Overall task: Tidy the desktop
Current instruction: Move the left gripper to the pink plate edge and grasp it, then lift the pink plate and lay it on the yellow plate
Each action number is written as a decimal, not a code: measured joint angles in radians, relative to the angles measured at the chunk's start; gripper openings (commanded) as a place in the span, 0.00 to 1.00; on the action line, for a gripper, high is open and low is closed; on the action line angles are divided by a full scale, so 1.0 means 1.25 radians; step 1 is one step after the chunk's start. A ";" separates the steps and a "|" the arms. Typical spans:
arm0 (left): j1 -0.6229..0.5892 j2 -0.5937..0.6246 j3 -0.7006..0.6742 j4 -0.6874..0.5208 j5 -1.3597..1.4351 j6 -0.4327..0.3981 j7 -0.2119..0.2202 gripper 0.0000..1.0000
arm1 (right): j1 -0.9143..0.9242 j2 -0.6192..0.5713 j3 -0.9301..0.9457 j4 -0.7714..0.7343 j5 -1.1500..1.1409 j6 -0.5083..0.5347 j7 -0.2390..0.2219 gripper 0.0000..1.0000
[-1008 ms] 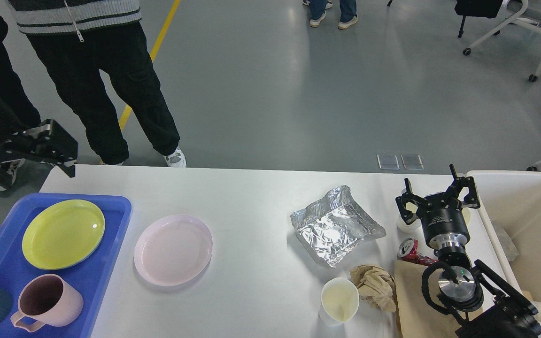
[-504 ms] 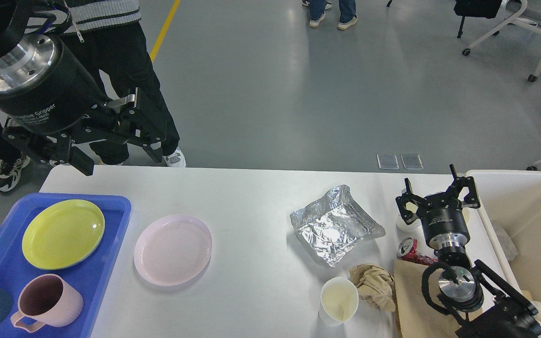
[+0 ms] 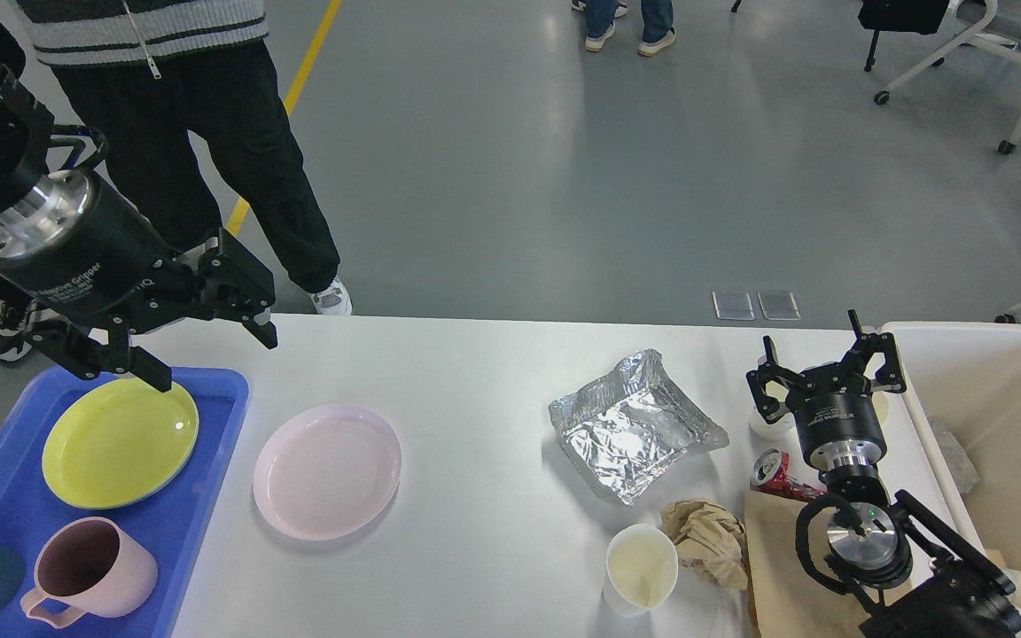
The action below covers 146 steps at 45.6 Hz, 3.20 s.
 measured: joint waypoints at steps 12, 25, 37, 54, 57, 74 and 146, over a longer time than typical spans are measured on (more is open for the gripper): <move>0.259 0.008 -0.052 0.029 -0.171 0.299 0.005 0.90 | 0.000 0.000 0.000 0.000 0.000 0.000 0.000 1.00; 0.557 0.022 -0.252 0.056 -0.256 0.636 0.048 0.90 | 0.000 0.000 0.000 0.000 0.000 0.000 0.000 1.00; 0.711 0.007 -0.331 0.114 -0.261 0.743 0.052 0.89 | 0.000 0.000 0.000 -0.001 0.000 0.000 0.000 1.00; 0.805 -0.008 -0.346 0.198 -0.267 0.745 0.053 0.76 | 0.000 0.000 0.000 -0.001 0.000 0.000 0.000 1.00; 0.813 -0.007 -0.361 0.210 -0.281 0.746 0.053 0.75 | 0.000 0.000 0.000 -0.001 0.000 0.000 0.000 1.00; 0.857 -0.010 -0.379 0.268 -0.334 0.745 0.054 0.57 | 0.000 0.000 0.000 0.000 0.000 0.000 0.000 1.00; 0.669 0.018 -0.280 0.138 -0.314 0.617 0.064 0.00 | 0.000 0.000 0.000 -0.001 0.000 0.000 0.000 1.00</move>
